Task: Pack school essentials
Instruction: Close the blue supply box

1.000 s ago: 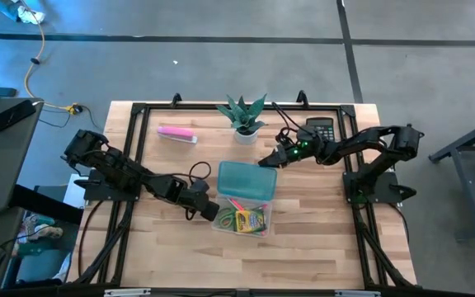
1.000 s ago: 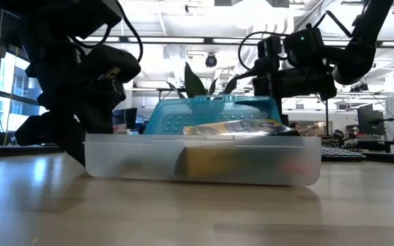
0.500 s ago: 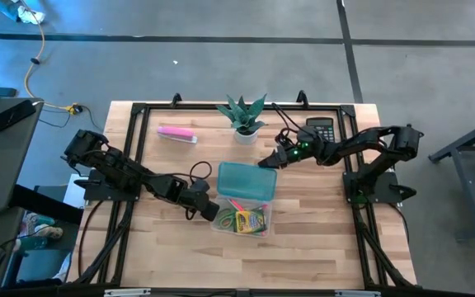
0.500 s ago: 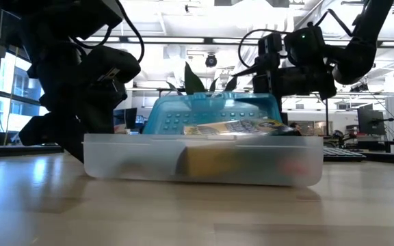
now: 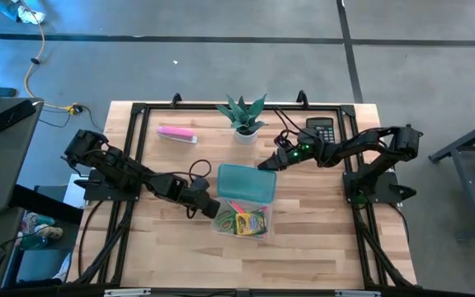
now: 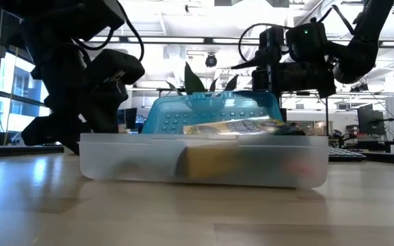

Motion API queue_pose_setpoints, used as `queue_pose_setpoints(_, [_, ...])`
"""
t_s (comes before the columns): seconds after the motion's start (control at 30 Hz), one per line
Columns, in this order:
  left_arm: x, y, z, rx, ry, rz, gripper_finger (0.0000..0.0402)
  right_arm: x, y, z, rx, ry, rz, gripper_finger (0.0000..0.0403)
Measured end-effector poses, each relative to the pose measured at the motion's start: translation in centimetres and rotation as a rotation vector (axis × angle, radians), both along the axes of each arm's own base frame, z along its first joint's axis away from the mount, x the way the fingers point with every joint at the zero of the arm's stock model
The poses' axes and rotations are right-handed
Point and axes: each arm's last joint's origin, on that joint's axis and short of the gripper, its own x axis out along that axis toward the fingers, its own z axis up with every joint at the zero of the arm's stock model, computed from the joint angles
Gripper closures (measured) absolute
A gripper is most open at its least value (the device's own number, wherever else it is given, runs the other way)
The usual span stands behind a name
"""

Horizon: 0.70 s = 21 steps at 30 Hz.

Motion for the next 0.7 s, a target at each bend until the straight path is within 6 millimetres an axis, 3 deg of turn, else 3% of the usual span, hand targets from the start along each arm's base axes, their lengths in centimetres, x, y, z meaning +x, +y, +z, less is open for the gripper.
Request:
queue_pose_setpoints(0.43, [0.2,0.4,0.1,0.032,-0.020,0.024,0.0250,0.0,0.1,0.1,0.000,-0.006,0.006,0.0208])
queue_pose_setpoints(0.7, [0.0,2.4,-0.1,0.093,0.032,0.009,0.0250,0.1,0.1,0.2,-0.002,-0.017,0.008,0.0208])
